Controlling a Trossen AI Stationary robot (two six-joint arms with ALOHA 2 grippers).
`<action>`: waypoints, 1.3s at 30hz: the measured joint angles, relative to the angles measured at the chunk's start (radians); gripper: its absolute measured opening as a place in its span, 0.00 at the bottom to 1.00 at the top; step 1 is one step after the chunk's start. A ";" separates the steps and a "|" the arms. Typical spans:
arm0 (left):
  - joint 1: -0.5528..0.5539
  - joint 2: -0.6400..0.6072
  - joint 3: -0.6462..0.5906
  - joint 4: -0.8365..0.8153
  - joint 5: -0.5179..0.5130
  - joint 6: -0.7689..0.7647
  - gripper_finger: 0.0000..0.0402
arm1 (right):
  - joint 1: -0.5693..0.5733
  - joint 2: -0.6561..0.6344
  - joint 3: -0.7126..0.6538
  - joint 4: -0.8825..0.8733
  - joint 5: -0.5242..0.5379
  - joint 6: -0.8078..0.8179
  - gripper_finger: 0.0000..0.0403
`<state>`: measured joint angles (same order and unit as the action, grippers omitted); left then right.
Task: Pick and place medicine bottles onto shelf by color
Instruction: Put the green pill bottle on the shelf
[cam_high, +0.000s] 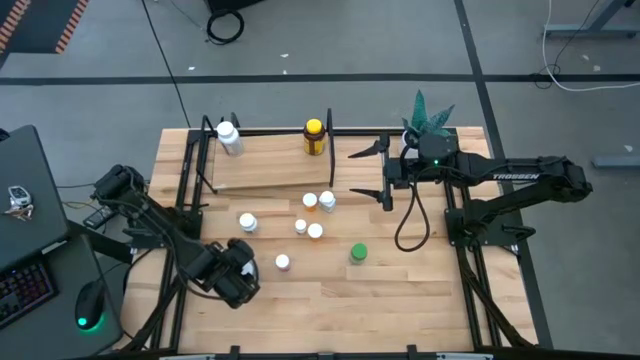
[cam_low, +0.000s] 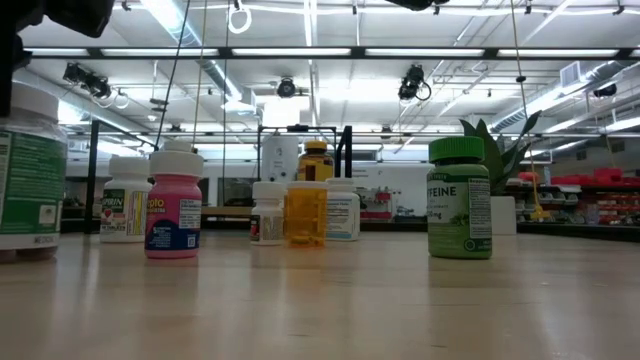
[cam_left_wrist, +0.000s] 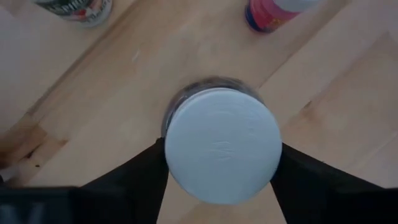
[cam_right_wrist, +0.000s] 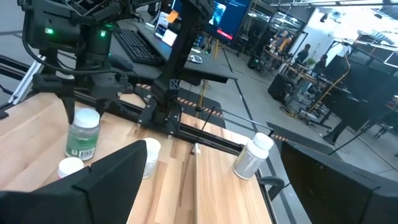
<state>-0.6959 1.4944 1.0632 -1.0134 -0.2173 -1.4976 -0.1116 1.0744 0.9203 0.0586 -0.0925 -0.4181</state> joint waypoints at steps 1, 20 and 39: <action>0.003 0.000 0.000 -0.001 0.000 0.003 0.61 | 0.000 0.000 0.000 0.000 0.005 0.000 0.94; 0.065 -0.094 -0.006 -0.032 0.011 0.055 0.60 | -0.001 0.000 0.000 -0.009 -0.007 -0.002 0.94; 0.245 -0.259 -0.003 -0.105 0.005 0.346 0.59 | -0.060 -0.023 0.000 -0.078 -0.007 -0.008 0.94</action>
<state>-0.4510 1.2359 1.0599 -1.1184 -0.2122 -1.1512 -0.1720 1.0515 0.9207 -0.0194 -0.0990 -0.4263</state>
